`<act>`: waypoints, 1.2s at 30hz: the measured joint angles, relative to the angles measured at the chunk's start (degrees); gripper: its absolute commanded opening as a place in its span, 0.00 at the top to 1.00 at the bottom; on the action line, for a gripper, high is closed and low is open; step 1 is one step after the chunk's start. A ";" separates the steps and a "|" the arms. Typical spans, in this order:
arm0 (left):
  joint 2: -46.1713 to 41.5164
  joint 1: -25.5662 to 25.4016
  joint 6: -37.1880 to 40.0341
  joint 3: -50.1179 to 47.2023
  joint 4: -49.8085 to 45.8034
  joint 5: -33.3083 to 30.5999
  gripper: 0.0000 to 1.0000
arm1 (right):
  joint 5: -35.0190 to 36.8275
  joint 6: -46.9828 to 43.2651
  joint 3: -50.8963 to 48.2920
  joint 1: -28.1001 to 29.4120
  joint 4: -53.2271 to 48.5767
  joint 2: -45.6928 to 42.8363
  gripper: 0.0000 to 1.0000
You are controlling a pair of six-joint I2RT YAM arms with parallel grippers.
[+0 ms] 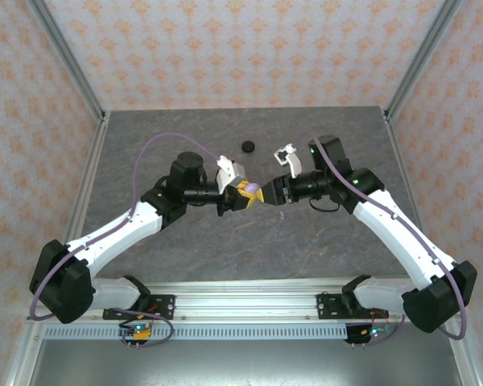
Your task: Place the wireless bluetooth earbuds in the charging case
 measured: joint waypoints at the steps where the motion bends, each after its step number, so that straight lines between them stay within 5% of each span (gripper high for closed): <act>1: 0.00 -0.20 0.22 0.00 0.00 0.37 1.00 | 0.26 -0.02 0.22 0.09 -0.02 0.46 0.43; 16: 0.00 -0.74 1.86 0.72 -2.95 1.03 1.00 | 2.08 -0.55 0.92 0.35 -0.52 1.81 0.43; 25: 3.54 -0.72 0.42 8.33 -12.28 3.69 0.98 | 5.27 -3.91 2.29 0.35 -2.14 0.31 0.50; 36: 6.75 -0.57 2.86 18.84 -28.70 10.78 0.99 | -0.07 -10.64 6.10 0.35 -6.34 0.35 0.59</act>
